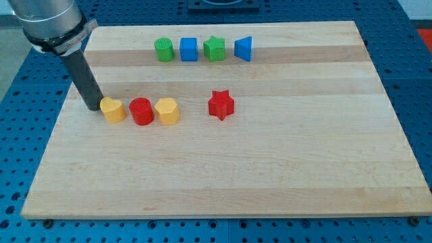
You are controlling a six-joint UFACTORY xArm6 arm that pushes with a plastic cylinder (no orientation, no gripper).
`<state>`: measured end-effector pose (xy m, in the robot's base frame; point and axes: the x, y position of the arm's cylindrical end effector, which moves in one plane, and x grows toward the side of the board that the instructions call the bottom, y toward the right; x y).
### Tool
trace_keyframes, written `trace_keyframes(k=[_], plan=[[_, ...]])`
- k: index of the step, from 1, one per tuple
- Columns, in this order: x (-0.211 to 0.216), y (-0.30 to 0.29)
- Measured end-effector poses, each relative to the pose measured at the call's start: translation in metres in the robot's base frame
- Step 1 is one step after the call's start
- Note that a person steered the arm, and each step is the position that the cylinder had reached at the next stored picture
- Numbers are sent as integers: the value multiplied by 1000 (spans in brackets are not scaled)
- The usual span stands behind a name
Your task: Place your arm at the bottom right of the green star
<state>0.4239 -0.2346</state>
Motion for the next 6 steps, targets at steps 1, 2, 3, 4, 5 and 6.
trace_keyframes(k=[1,2,3,4,5,6], plan=[[0,2],[1,2],[1,1],[-24,-10],[-59,0],[-82,62]])
